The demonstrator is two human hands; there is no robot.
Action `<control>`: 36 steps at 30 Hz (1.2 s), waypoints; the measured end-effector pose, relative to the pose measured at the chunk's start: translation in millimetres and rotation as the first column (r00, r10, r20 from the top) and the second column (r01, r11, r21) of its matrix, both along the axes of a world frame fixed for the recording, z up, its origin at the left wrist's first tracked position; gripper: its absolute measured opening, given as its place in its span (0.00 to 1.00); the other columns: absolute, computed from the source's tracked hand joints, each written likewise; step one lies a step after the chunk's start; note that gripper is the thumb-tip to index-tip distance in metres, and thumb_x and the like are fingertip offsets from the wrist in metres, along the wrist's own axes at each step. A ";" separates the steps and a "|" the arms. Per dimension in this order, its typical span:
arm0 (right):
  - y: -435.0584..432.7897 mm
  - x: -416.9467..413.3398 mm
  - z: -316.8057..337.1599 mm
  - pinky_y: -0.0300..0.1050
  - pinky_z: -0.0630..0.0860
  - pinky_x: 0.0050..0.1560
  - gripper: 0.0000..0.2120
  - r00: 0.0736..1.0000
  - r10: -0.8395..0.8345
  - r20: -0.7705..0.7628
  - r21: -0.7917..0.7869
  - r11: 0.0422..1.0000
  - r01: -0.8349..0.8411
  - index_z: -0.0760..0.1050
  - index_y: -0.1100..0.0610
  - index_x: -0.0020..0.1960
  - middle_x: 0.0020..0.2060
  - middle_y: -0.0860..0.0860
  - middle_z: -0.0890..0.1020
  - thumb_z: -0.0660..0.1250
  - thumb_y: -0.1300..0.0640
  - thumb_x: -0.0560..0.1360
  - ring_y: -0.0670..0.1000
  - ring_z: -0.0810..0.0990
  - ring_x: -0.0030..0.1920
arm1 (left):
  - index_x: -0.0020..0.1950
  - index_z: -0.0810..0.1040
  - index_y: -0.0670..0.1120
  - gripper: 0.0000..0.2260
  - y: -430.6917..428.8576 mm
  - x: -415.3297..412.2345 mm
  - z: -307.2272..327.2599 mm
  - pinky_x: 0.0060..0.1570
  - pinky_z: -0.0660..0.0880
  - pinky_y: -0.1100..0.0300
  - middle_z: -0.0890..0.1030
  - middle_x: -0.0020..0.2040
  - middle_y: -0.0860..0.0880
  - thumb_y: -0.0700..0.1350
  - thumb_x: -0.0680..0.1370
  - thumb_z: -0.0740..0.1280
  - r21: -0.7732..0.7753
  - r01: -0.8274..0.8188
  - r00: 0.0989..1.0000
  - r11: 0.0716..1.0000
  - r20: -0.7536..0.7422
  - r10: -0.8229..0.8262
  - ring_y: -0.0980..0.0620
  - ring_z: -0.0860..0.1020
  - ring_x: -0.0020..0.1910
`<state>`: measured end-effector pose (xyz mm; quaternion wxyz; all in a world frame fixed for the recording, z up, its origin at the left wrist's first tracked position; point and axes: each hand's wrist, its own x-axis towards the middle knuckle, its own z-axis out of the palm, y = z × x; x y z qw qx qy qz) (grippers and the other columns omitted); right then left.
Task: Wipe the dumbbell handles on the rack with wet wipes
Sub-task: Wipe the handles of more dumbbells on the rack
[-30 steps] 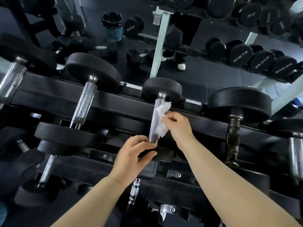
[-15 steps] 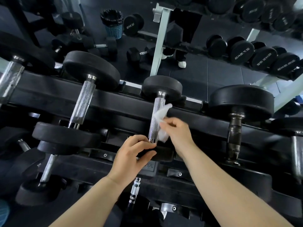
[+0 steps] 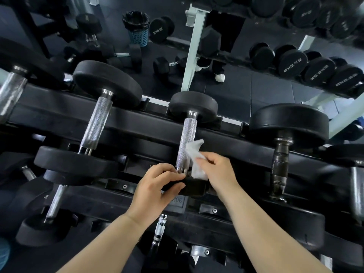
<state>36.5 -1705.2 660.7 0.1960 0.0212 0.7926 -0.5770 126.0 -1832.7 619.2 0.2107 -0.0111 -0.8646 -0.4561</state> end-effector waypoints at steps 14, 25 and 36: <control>-28.4 -40.0 12.0 0.46 0.70 0.51 0.15 0.114 0.970 -0.216 0.863 0.244 -0.443 0.78 0.57 0.48 0.51 0.51 0.78 0.52 0.59 0.76 0.55 0.71 0.57 | 0.53 0.74 0.54 0.11 2.0 4.1 5.2 0.44 0.67 0.80 0.72 0.51 0.58 0.52 0.72 0.62 0.008 0.001 0.999 1.000 0.049 -0.001 0.73 0.68 0.52; -34.8 -53.9 16.8 0.40 0.46 0.66 0.16 -0.021 1.000 -0.005 0.945 -0.002 -0.328 0.75 0.59 0.56 0.58 0.52 0.76 0.50 0.57 0.80 0.51 0.63 0.67 | 0.54 0.73 0.53 0.12 3.0 4.9 6.6 0.48 0.68 0.79 0.72 0.52 0.57 0.52 0.72 0.62 0.028 -0.004 0.998 1.000 0.057 0.002 0.63 0.70 0.50; -28.5 -23.8 15.4 0.35 0.60 0.59 0.19 0.374 0.875 -0.306 0.663 0.478 -0.576 0.79 0.66 0.45 0.47 0.60 0.81 0.54 0.54 0.75 0.52 0.74 0.54 | 0.61 0.72 0.46 0.23 -8.5 2.4 21.8 0.62 0.61 0.67 0.68 0.58 0.56 0.45 0.68 0.74 0.067 -0.265 0.960 0.962 0.109 0.257 0.58 0.66 0.59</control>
